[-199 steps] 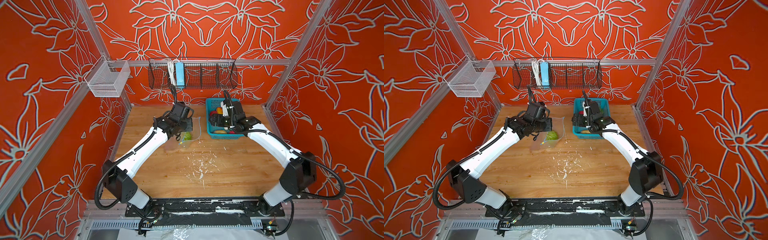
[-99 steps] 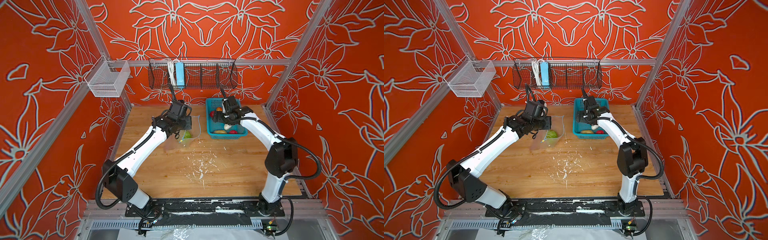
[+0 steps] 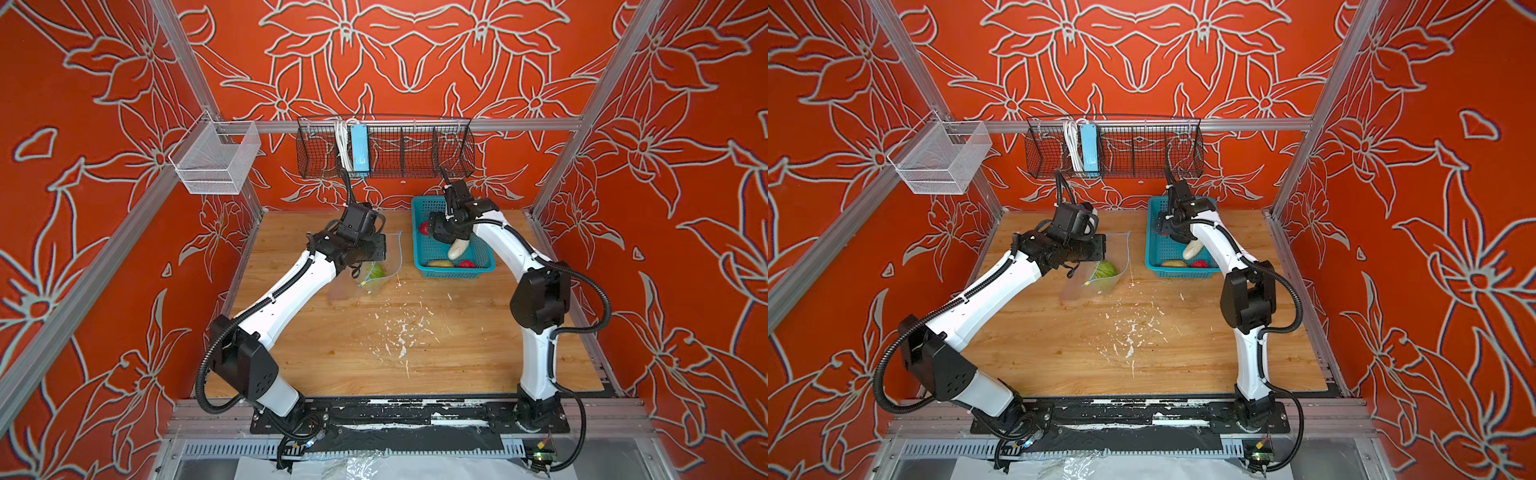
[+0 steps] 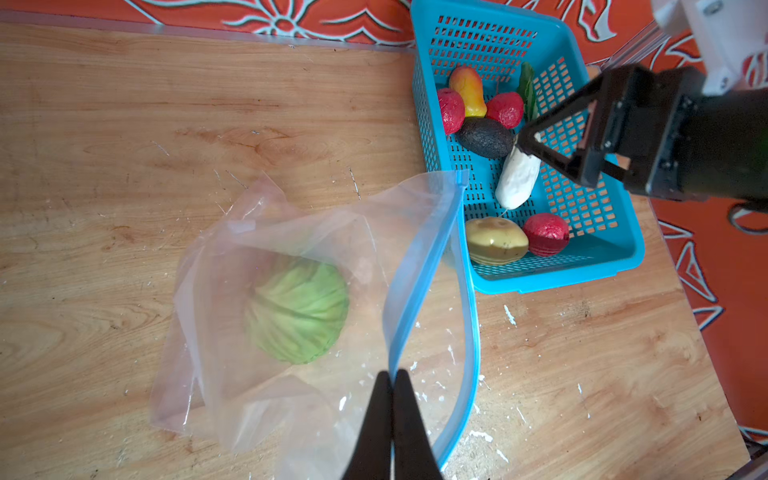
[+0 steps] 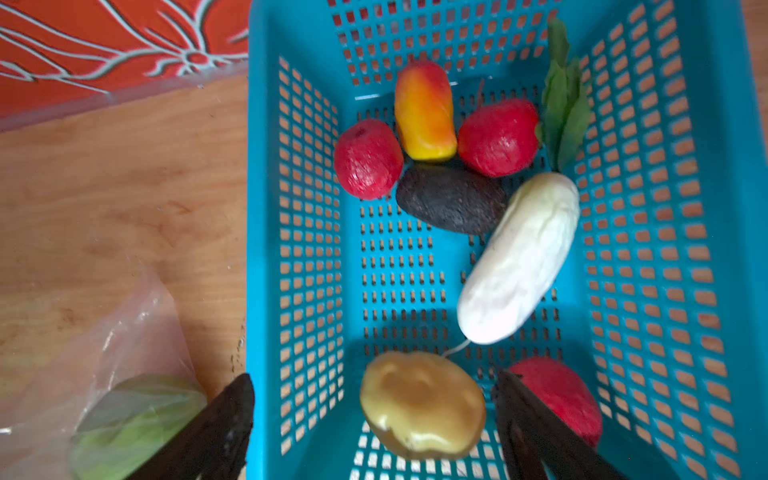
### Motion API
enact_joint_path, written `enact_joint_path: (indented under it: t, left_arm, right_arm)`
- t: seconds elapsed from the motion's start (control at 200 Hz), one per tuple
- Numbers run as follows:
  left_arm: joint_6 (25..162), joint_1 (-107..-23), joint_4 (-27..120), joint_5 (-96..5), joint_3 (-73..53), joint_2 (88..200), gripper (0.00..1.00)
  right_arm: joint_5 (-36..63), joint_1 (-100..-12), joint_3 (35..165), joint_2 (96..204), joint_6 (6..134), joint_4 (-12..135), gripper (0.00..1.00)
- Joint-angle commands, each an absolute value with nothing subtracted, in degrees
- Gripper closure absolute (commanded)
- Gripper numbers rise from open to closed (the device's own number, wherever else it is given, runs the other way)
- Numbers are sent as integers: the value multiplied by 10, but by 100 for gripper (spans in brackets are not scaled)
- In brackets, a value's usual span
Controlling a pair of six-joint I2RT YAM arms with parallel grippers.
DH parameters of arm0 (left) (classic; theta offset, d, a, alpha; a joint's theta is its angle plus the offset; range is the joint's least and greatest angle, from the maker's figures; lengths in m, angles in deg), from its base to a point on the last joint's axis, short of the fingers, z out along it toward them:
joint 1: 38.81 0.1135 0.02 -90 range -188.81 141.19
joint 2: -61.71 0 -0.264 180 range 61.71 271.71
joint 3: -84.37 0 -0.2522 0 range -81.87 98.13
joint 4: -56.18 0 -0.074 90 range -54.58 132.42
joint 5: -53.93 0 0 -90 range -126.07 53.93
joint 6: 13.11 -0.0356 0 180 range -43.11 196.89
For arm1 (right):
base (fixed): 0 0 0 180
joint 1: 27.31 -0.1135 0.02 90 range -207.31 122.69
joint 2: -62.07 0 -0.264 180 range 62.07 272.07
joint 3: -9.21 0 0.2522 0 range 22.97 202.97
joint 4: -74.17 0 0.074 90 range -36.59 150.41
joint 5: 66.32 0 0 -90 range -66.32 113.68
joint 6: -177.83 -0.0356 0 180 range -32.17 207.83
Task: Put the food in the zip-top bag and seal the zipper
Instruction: 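Lower the open right gripper into the basket over the small red beet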
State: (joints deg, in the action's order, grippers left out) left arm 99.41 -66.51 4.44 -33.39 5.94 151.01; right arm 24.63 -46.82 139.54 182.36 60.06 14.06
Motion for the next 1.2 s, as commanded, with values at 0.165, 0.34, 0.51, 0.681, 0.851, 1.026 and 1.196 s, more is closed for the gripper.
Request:
enact_joint_path:
  t: [0.165,0.34,0.51,0.681,0.851,1.026,1.196]
  left_arm:
    - [997,-662,56,-323,36,1481,100]
    - [1001,-661,53,-304,32,1476,100]
    - [992,-659,57,-302,26,1465,100]
    - [983,-657,63,-306,24,1466,100]
    - [978,-655,68,-304,28,1467,100]
    - [962,-654,81,-308,14,1452,100]
    - [956,-651,94,-306,-2,1443,100]
  right_arm:
    - [210,-463,1458,1895,575,145,12]
    - [206,-461,1478,1922,580,157,12]
    - [211,-459,1474,1933,574,170,13]
    - [195,-453,1479,1947,558,191,13]
    - [187,-448,1506,1967,542,191,13]
    - [181,-444,1533,1985,526,193,14]
    - [164,-435,1554,2004,498,193,14]
